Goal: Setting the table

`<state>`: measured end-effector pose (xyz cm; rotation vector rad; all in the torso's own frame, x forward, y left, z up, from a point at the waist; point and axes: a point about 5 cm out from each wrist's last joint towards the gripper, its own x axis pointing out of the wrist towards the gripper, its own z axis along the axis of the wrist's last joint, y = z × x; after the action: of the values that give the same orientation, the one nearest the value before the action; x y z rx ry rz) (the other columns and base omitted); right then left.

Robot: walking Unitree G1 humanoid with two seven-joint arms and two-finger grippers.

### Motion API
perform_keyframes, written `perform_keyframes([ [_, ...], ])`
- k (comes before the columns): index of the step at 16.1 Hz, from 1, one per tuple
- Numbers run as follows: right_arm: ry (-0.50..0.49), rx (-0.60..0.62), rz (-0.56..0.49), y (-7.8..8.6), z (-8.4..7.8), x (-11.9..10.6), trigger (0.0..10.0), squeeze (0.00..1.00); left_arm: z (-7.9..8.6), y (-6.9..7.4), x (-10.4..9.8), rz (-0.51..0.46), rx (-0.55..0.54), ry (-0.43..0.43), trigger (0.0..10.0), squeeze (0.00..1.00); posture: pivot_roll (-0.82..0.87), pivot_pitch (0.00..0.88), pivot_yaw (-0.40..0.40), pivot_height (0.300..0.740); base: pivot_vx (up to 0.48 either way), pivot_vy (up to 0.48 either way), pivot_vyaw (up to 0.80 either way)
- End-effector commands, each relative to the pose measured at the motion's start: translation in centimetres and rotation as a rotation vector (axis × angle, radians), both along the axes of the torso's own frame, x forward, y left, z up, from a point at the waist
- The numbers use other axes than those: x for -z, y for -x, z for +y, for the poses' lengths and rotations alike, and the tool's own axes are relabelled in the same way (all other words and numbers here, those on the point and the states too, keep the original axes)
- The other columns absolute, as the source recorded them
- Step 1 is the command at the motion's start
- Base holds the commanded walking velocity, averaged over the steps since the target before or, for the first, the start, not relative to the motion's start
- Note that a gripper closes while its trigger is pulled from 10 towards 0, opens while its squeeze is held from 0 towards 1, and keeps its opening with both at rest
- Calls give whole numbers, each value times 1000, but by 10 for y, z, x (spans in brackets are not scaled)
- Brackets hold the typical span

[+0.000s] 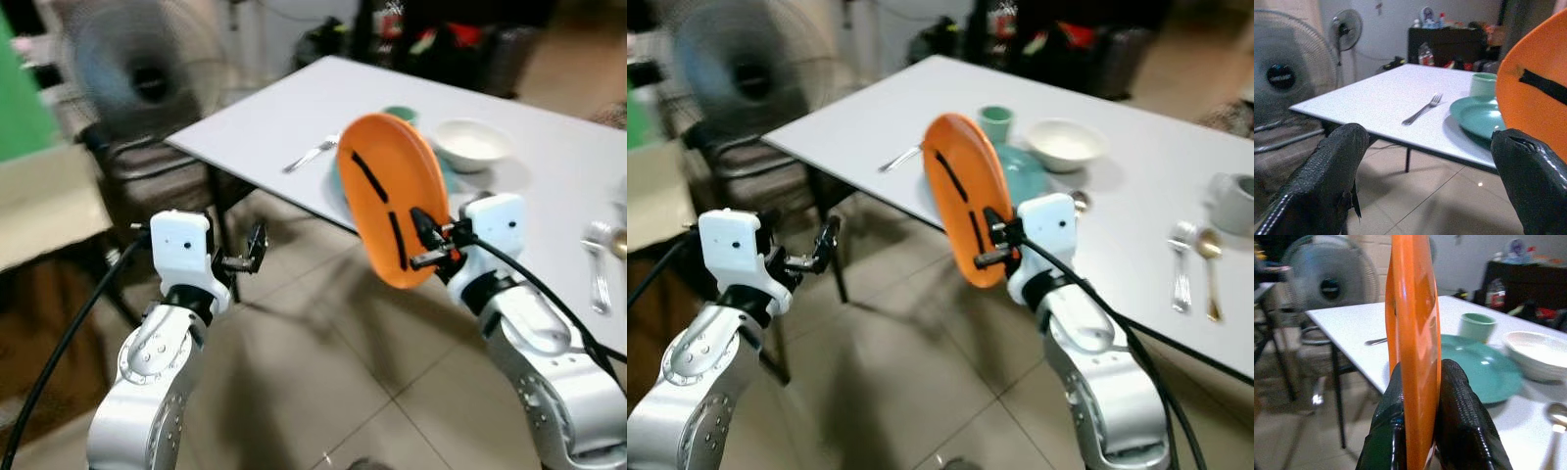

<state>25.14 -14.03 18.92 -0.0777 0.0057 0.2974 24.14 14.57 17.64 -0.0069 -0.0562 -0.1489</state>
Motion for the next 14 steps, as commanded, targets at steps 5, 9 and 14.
perform_keyframes([
  [5, -11, -26, -42, 3, 6, -10, 10000, 0, 4, 2, 0, -3, -18, 1, 10000, 0, -134, 0, 13, 740, 0, 0, -800],
  [9, -9, -28, -44, 3, 6, -10, 10000, 0, 5, 2, 0, 4, -30, 8, 10000, 0, -133, 0, 10, 740, 0, 0, -800],
  [14, -17, -3, -47, 2, 3, -12, 10000, 0, 6, 0, 1, -9, -42, -39, 10000, 0, -131, 0, 13, 740, 0, 0, -800],
])
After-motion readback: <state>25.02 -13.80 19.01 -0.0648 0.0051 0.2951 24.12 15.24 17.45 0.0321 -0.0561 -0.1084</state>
